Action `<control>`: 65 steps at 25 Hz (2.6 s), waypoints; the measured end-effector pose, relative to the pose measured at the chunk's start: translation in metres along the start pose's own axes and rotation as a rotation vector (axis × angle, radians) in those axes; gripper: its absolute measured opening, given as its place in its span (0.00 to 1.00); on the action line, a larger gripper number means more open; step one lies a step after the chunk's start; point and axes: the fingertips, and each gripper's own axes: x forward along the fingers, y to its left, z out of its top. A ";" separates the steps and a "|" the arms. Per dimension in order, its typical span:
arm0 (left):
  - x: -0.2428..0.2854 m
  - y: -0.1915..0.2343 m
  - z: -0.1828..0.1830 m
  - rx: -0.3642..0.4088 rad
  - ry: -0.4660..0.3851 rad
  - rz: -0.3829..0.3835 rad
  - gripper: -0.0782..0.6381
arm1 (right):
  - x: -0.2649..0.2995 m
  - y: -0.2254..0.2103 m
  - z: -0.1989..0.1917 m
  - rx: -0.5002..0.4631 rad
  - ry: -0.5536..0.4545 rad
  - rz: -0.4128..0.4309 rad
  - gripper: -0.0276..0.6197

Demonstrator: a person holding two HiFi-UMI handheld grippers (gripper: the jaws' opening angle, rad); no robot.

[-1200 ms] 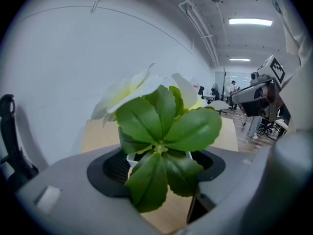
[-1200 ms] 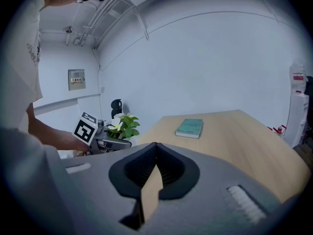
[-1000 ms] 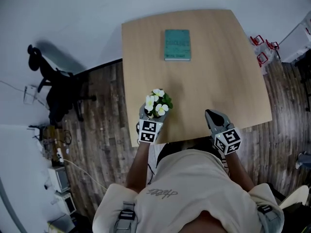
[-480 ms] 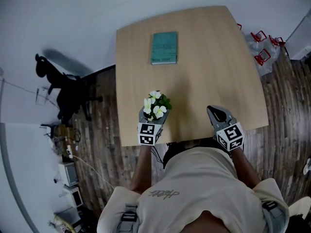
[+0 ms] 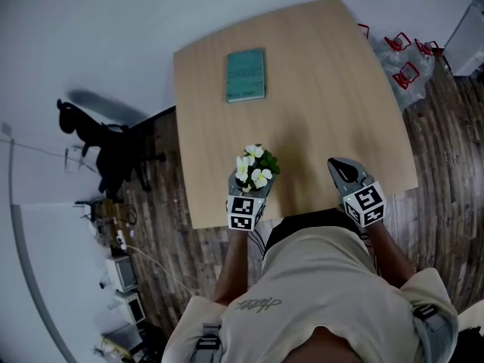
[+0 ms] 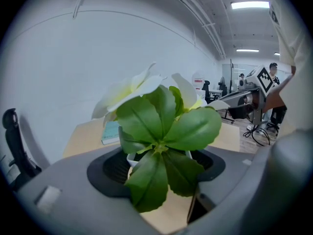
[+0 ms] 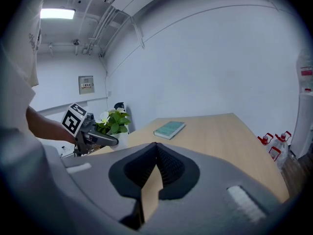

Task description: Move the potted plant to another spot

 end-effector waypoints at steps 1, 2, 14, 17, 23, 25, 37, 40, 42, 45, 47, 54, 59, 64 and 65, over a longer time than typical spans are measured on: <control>-0.001 0.000 0.000 0.010 -0.008 -0.013 0.61 | 0.002 0.001 -0.001 -0.001 0.005 -0.004 0.05; -0.002 0.000 0.000 0.019 -0.017 -0.026 0.61 | 0.005 0.003 -0.001 -0.003 0.010 -0.010 0.05; 0.015 0.011 0.017 0.098 -0.075 -0.144 0.61 | 0.008 0.004 0.004 -0.023 0.038 -0.150 0.05; 0.023 0.006 0.019 0.108 -0.080 -0.171 0.61 | 0.001 0.004 -0.003 -0.005 0.048 -0.184 0.05; 0.035 -0.019 0.036 0.119 -0.099 -0.203 0.61 | -0.013 -0.009 -0.004 -0.018 0.057 -0.208 0.05; 0.040 -0.026 0.039 0.124 -0.097 -0.208 0.61 | -0.015 -0.015 -0.002 -0.014 0.044 -0.209 0.05; 0.074 -0.087 0.082 0.087 -0.073 -0.153 0.61 | -0.052 -0.088 0.004 -0.024 0.008 -0.122 0.05; 0.090 -0.108 0.094 0.063 -0.055 -0.150 0.61 | -0.063 -0.113 -0.001 -0.027 0.014 -0.106 0.05; 0.103 -0.122 0.101 0.057 -0.049 -0.147 0.61 | -0.070 -0.129 -0.005 -0.016 0.010 -0.098 0.05; 0.122 -0.143 0.110 0.067 -0.039 -0.145 0.61 | -0.081 -0.152 -0.009 -0.004 0.001 -0.091 0.05; 0.136 -0.157 0.115 0.076 -0.032 -0.151 0.61 | -0.088 -0.167 -0.012 -0.007 -0.002 -0.091 0.05; 0.188 -0.201 0.122 0.104 -0.003 -0.183 0.61 | -0.107 -0.211 -0.027 -0.001 0.005 -0.104 0.05; 0.227 -0.220 0.124 0.070 0.014 -0.209 0.61 | -0.119 -0.237 -0.037 0.023 0.016 -0.128 0.05; 0.266 -0.231 0.125 0.069 0.032 -0.216 0.61 | -0.129 -0.264 -0.046 0.052 0.035 -0.164 0.05; 0.274 -0.233 0.125 0.071 0.037 -0.220 0.61 | -0.131 -0.269 -0.047 0.055 0.038 -0.170 0.05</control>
